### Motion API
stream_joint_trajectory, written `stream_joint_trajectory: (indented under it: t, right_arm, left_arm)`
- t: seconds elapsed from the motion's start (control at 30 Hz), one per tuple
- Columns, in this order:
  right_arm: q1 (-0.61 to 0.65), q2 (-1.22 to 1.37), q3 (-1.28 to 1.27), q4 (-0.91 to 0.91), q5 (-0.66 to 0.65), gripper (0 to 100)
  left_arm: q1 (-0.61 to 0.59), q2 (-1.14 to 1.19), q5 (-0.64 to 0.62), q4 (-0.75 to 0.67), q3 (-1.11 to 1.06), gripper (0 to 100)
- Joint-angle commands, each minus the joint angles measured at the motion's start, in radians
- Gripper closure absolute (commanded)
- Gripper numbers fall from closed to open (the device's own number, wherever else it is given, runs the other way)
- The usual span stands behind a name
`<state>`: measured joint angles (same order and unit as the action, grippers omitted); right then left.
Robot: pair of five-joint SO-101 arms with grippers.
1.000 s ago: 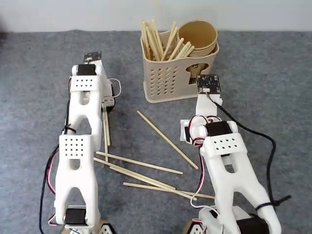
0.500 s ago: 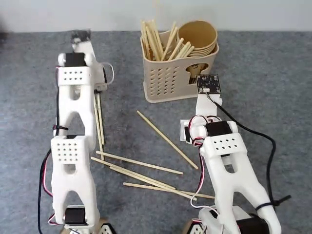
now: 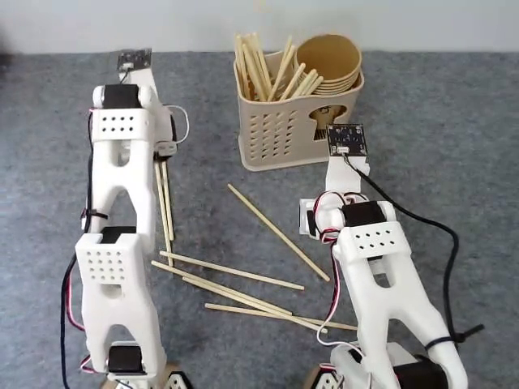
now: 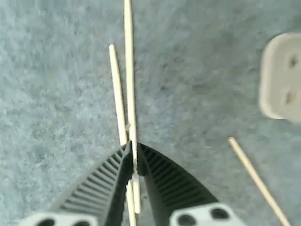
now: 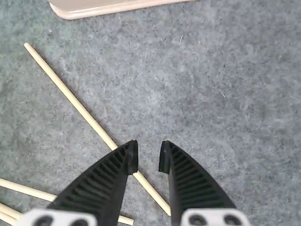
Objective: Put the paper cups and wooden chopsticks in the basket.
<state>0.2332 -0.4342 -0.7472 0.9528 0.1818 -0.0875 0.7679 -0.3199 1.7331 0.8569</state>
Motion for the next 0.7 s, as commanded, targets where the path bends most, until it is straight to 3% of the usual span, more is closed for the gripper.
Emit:
stream_joint_trajectory:
  t: [0.0,0.23,0.67]
  right_arm:
    - [-0.007,-0.028,0.009,-0.021,0.012,90.9]
    - [-0.007,-0.027,0.009,-0.021,0.014,90.9]
    - [-0.007,-0.027,0.008,-0.016,0.014,90.9]
  left_arm:
    - [-0.035,0.031,0.014,-0.018,-0.001,96]
    - [-0.055,0.137,0.014,-0.061,0.001,88]
    - [-0.057,0.227,0.017,-0.066,0.027,87]
